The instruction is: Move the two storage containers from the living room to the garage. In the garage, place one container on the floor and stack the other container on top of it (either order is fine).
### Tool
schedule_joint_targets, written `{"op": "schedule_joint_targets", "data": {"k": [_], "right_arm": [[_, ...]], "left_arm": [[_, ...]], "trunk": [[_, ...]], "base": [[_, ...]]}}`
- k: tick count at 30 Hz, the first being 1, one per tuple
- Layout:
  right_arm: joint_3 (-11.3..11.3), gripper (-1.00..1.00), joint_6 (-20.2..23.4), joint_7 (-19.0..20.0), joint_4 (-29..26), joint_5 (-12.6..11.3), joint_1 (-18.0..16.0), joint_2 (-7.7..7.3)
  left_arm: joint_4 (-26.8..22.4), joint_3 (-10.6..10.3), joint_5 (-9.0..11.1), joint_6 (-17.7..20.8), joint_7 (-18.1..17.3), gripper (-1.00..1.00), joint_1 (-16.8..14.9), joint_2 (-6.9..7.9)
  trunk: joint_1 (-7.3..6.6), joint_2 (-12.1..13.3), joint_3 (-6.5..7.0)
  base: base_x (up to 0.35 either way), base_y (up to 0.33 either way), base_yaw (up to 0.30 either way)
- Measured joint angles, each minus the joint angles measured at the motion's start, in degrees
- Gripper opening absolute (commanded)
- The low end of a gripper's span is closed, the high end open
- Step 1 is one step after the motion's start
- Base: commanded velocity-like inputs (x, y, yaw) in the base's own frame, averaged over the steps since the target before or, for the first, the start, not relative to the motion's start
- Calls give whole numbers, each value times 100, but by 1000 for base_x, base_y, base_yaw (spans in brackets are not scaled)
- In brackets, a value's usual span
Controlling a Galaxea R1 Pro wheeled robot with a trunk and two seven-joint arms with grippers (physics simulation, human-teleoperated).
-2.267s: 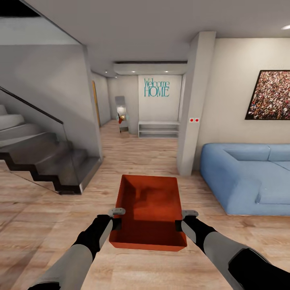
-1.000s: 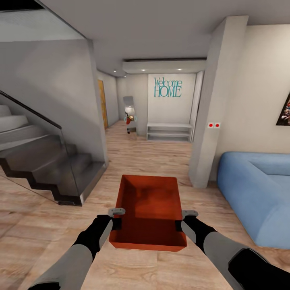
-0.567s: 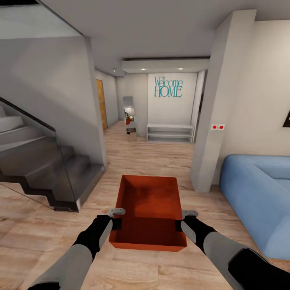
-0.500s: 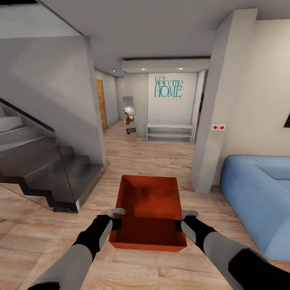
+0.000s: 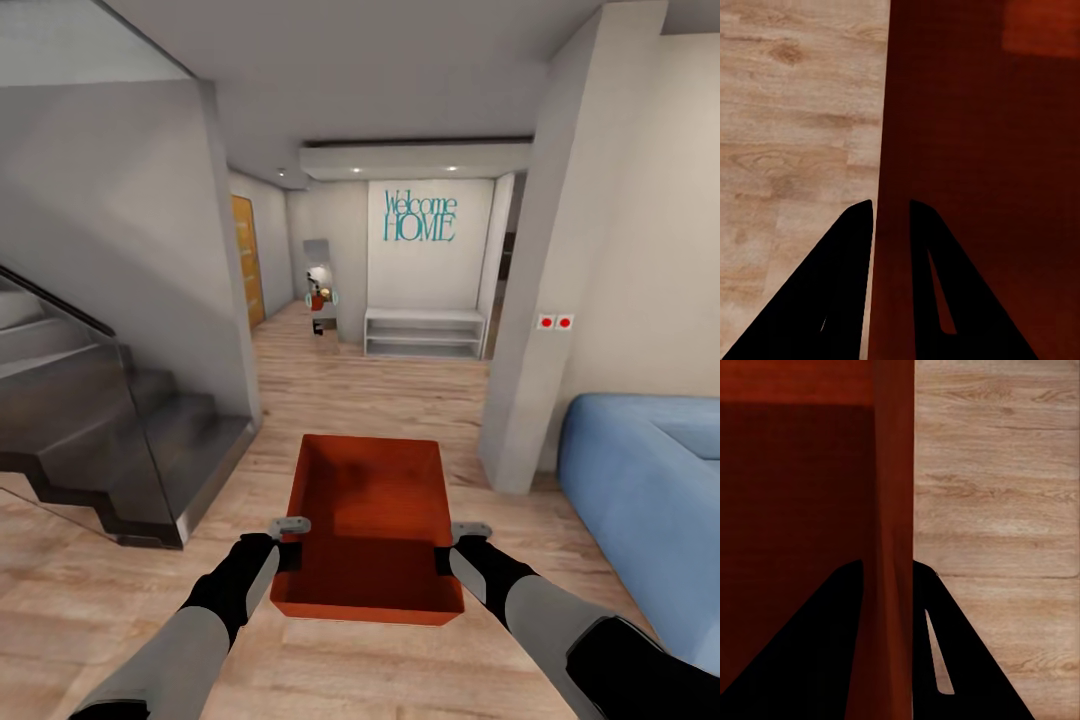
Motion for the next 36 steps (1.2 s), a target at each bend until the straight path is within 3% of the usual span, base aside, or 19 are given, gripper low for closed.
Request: {"op": "schedule_joint_targets", "data": {"k": [36], "right_arm": [[3, -100, 0, 1, 1, -4, 0, -1]], "left_arm": [[0, 0, -1, 1, 0, -100, 0, -1]], "trunk": [[0, 0, 0]], "base": [[322, 0, 0]]}}
